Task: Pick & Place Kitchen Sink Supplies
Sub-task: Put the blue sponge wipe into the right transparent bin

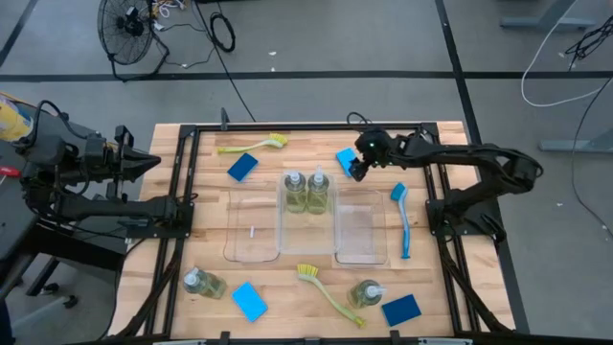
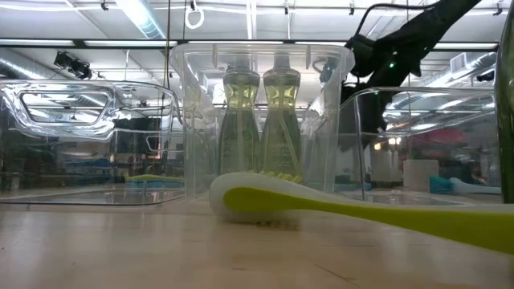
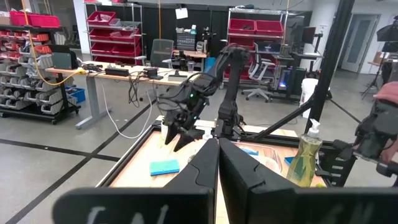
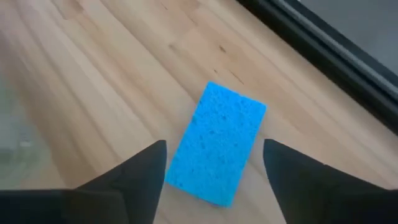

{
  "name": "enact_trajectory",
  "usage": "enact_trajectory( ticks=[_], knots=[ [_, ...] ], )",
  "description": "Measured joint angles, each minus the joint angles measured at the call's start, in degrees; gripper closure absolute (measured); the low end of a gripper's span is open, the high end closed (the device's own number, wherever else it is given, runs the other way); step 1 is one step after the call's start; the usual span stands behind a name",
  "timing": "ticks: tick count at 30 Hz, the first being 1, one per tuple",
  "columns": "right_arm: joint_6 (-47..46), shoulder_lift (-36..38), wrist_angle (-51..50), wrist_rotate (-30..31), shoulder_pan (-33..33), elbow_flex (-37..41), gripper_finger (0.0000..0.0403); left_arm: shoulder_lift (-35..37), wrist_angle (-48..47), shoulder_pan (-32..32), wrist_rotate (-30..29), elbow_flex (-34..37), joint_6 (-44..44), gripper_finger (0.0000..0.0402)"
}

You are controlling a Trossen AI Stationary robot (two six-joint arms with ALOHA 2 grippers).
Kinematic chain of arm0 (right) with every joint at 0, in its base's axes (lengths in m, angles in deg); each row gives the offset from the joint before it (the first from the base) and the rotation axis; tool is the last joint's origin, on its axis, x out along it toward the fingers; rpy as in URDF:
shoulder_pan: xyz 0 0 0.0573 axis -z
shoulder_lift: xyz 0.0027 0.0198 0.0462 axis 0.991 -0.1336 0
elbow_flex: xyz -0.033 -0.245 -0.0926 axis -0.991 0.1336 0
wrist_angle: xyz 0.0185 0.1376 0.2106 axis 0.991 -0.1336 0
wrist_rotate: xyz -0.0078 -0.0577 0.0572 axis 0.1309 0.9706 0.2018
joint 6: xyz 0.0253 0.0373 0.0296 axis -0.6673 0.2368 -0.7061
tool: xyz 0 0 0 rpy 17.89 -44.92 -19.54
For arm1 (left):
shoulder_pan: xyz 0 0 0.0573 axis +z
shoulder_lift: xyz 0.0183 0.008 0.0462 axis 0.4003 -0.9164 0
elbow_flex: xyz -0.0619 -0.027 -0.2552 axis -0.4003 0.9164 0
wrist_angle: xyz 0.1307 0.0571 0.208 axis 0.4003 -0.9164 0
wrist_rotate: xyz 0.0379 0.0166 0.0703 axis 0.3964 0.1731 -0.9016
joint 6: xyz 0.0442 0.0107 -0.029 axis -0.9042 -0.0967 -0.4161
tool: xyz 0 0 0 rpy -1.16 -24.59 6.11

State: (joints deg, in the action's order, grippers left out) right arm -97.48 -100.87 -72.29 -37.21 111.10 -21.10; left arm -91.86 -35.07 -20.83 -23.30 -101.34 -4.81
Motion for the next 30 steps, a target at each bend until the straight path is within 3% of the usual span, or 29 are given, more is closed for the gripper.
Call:
enact_trajectory(
  ticks=[10,30],
  knots=[
    [-5.8,-6.7,3.1,3.5,1.3,0.0,0.0115,0.0,0.0,0.0,0.0,0.0,0.0,0.0383],
    [-7.4,-13.7,5.0,1.3,1.6,0.0,0.0123,0.0,0.0,0.0,0.0,0.0,0.0,0.0383]
  ],
)
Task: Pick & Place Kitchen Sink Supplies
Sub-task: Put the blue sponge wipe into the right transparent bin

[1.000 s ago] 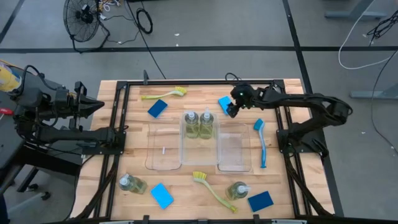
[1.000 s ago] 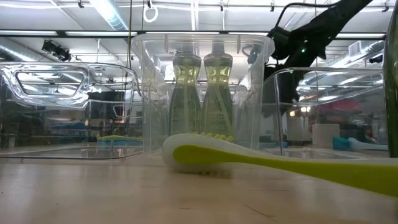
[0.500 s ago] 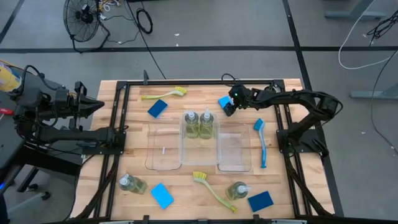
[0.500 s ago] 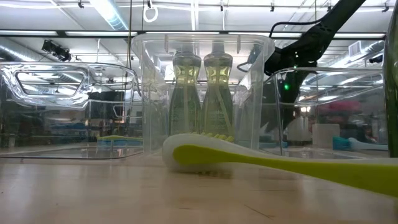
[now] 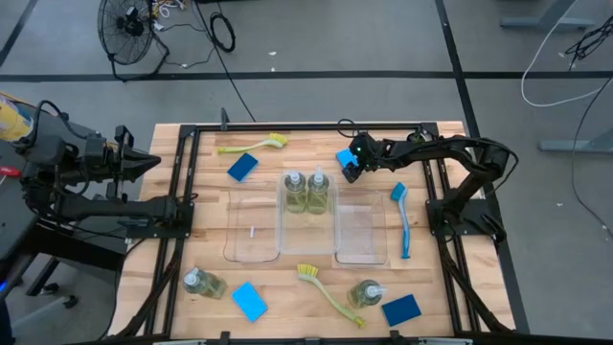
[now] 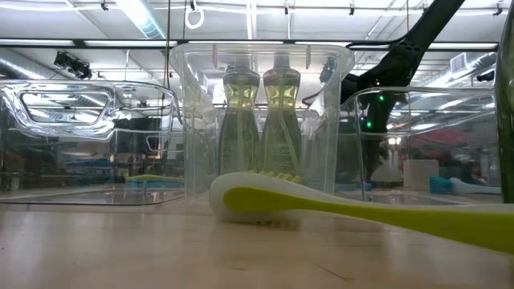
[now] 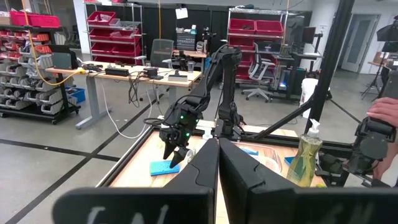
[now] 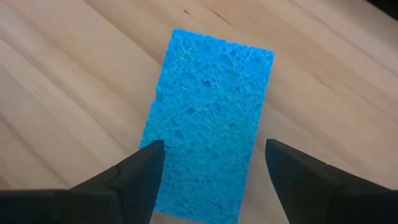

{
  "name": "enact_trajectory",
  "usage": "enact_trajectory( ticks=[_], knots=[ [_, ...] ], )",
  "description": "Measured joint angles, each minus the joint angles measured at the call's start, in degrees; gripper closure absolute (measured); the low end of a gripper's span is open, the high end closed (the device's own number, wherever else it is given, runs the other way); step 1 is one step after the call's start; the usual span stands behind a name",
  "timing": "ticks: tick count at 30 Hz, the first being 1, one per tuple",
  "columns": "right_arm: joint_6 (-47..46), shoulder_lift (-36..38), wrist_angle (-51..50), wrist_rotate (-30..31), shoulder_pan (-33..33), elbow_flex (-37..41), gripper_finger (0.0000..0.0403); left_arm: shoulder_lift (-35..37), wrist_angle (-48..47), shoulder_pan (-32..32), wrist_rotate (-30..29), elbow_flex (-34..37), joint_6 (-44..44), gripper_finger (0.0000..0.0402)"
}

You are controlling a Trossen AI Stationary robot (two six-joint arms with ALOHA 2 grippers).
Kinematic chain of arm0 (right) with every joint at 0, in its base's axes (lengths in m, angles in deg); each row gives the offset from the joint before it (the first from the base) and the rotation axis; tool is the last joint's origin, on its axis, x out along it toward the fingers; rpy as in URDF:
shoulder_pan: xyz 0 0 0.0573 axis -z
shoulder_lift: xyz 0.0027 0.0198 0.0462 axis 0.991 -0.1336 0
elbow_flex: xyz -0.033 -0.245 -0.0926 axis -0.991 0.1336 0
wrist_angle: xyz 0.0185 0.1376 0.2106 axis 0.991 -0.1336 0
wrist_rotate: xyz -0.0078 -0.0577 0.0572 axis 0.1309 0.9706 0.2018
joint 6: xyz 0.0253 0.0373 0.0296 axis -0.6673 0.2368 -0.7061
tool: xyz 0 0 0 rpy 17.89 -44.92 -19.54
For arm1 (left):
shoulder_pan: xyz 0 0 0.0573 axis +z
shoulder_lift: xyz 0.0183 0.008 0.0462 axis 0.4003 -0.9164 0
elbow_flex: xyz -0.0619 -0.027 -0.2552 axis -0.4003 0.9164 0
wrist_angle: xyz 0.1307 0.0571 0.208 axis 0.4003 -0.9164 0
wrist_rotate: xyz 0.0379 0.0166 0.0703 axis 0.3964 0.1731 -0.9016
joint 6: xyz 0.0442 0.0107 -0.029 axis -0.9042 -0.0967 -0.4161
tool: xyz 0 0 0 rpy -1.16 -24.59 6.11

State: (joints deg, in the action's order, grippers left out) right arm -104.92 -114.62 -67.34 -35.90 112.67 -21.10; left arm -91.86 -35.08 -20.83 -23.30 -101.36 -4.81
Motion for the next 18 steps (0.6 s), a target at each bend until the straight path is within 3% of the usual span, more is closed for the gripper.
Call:
enact_trajectory(
  ticks=[13,18],
  knots=[
    [-3.7,-1.9,0.1,-4.4,2.1,-0.1,0.0126,0.0,0.0,0.0,0.0,0.0,0.0,0.0383],
    [-4.5,-2.0,0.2,-5.3,2.2,-0.1,0.0168,0.0,0.0,0.0,0.0,0.0,0.0,0.0383]
  ],
)
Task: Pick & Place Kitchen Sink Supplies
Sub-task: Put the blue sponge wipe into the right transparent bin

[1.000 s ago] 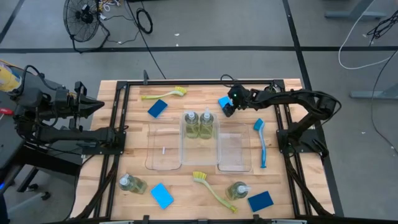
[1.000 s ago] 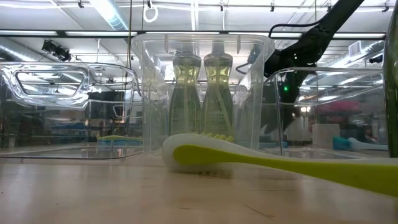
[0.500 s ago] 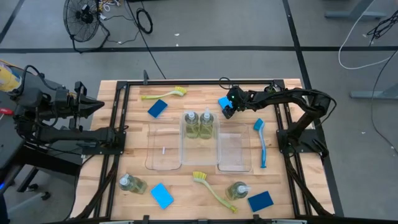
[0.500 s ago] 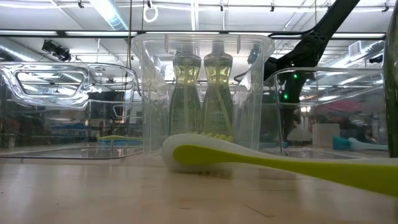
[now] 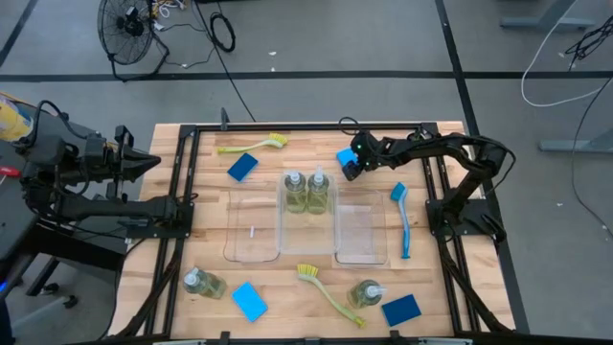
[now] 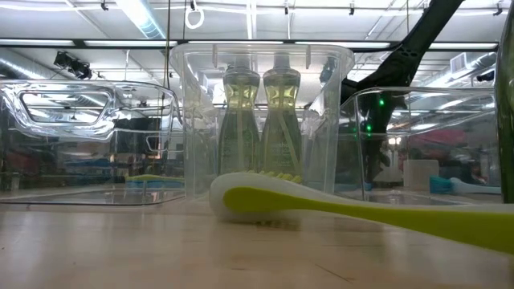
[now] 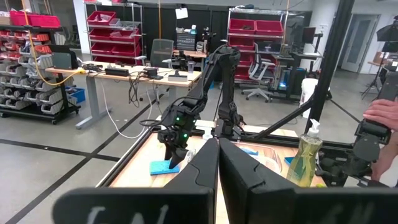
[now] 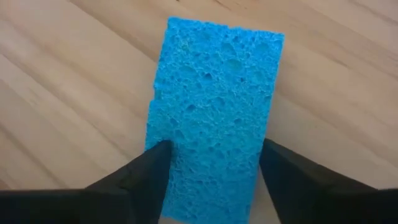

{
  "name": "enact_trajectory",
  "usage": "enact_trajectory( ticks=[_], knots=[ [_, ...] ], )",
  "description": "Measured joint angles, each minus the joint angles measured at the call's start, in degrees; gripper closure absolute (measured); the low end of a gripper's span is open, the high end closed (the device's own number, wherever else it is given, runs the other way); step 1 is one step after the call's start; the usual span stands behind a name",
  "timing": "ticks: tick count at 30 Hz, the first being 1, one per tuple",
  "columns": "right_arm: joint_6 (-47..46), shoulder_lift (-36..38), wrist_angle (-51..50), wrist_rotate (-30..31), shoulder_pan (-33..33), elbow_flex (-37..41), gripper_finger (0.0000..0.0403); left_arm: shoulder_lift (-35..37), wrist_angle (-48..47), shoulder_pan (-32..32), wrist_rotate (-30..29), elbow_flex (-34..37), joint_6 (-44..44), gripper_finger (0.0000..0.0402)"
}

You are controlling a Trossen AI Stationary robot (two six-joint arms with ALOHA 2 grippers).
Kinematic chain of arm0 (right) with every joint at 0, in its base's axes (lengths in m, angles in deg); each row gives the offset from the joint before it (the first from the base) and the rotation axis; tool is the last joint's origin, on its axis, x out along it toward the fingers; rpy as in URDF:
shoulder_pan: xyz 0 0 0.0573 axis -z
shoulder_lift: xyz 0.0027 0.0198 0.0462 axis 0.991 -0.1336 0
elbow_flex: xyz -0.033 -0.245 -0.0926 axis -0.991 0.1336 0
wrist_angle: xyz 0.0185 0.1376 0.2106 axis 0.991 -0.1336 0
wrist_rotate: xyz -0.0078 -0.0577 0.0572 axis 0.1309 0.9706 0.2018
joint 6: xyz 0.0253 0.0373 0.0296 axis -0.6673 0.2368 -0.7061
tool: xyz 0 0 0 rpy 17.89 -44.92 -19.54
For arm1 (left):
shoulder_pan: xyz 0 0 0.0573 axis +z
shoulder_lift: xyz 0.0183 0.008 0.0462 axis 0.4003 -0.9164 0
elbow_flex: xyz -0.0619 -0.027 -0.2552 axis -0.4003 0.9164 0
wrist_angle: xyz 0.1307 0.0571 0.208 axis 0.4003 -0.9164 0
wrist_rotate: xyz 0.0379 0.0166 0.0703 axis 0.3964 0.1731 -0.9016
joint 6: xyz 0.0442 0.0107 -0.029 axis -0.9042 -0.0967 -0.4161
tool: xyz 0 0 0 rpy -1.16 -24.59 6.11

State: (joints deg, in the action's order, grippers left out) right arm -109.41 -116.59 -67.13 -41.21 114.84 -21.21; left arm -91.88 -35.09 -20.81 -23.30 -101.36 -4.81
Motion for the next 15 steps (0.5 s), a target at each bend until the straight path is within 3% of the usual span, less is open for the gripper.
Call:
enact_trajectory(
  ticks=[7,15],
  knots=[
    [-1.1,0.0,0.0,-0.4,0.0,0.0,0.0262,0.0,0.0,0.0,0.0,0.0,0.0,0.0383],
    [-1.3,0.3,-0.5,-0.6,0.0,0.0,0.034,0.0,0.0,0.0,0.0,0.0,0.0,0.0383]
  ],
)
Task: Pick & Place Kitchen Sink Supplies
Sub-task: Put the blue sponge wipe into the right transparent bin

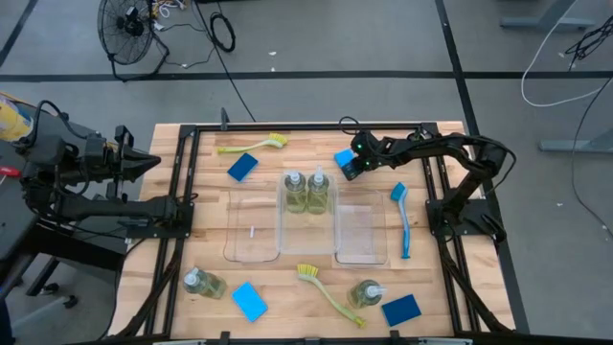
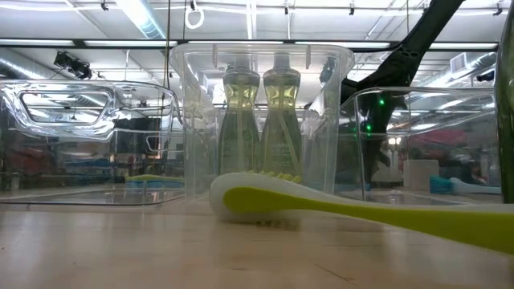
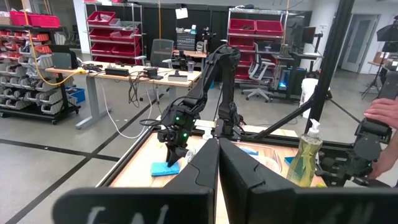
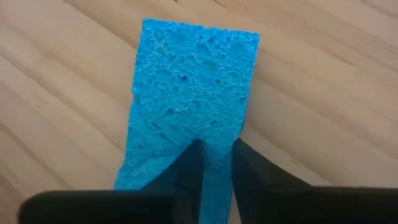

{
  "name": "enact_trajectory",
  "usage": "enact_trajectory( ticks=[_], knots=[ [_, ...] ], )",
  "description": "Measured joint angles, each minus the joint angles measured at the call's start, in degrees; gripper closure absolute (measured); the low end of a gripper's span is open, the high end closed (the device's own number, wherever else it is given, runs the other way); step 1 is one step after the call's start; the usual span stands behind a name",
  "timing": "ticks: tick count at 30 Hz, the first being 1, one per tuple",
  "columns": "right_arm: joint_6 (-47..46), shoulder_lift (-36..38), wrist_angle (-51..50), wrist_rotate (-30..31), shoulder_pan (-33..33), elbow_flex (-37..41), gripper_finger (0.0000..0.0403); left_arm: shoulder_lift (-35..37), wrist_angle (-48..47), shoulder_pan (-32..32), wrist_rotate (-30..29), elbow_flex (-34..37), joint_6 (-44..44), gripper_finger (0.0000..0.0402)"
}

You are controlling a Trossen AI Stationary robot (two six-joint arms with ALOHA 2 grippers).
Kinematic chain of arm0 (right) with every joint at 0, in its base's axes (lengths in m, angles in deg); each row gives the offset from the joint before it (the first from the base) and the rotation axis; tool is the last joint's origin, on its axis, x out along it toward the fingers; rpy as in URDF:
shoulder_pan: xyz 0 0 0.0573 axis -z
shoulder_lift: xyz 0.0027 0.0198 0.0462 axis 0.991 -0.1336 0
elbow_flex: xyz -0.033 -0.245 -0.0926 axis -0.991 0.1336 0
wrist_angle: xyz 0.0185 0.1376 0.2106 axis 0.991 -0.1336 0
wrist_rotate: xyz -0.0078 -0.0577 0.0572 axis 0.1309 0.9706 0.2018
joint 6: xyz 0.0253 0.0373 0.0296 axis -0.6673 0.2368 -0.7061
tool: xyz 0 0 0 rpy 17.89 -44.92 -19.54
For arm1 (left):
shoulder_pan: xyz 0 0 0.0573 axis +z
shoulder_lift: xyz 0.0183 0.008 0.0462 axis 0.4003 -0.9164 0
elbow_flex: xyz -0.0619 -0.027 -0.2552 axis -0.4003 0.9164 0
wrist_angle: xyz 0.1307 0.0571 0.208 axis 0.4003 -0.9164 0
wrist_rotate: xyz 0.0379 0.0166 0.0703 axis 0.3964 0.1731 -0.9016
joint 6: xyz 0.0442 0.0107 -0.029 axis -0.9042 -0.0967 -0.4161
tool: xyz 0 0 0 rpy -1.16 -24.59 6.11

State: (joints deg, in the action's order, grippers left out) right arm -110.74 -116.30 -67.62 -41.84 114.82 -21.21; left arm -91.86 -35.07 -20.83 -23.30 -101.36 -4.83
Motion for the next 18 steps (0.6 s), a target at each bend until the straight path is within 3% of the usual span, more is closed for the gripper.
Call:
enact_trajectory(
  ticks=[6,18],
  knots=[
    [0.9,2.6,-0.8,-0.4,-0.1,0.2,0.0395,0.0,0.0,0.0,0.0,0.0,0.0,0.0383],
    [3.4,14.7,-3.2,-0.1,-0.1,0.2,0.0403,0.0,0.0,0.0,0.0,0.0,0.0,0.0383]
  ],
)
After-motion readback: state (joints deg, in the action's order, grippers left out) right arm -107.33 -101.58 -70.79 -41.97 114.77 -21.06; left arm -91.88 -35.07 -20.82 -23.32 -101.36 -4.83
